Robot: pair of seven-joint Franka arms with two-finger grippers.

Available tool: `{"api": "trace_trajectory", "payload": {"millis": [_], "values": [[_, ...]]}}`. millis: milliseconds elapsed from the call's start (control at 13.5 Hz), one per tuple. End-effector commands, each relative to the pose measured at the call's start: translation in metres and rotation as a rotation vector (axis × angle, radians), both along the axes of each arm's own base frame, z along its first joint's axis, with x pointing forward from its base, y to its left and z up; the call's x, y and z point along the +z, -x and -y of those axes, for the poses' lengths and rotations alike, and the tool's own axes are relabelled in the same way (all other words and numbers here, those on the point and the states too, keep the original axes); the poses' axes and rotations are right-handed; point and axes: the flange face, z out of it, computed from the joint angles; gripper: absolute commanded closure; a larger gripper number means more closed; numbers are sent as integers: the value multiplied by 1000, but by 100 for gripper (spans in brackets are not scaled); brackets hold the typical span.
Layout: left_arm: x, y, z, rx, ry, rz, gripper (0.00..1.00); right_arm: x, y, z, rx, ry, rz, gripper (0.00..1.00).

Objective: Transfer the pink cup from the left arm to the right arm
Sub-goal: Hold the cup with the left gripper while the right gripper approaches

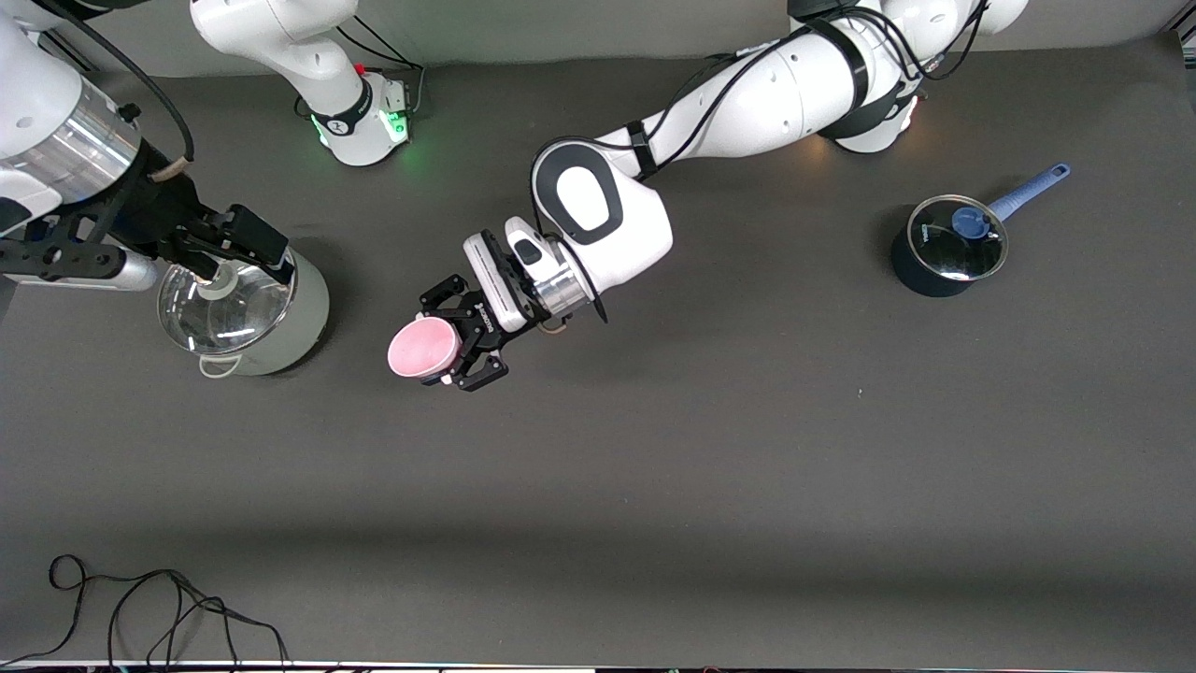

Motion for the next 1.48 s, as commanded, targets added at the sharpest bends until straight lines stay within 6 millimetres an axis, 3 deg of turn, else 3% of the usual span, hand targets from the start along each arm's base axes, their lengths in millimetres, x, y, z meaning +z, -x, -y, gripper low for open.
{"api": "trace_trajectory", "payload": {"millis": [0,222,518,665,887,1035,1405], "values": [[8,2,1,18,3,-2,100,-13,-12,-24,29,-16,13,0],[8,2,1,18,3,-2,100,-35,-28,-39,56,-58,23,0],[8,1,0,21,4,-2,100,-37,-30,-32,-255,-137,-56,0],[8,1,0,21,4,-2,100,-40,-33,-19,-393,-119,-70,0],[8,1,0,21,4,-2,100,-62,-42,-22,-497,-84,-104,0],[8,1,0,21,4,-2,100,-73,-44,-32,-512,-75,-122,0],[8,1,0,21,4,-2,100,-113,-36,-98,-519,-29,-183,0]]}}
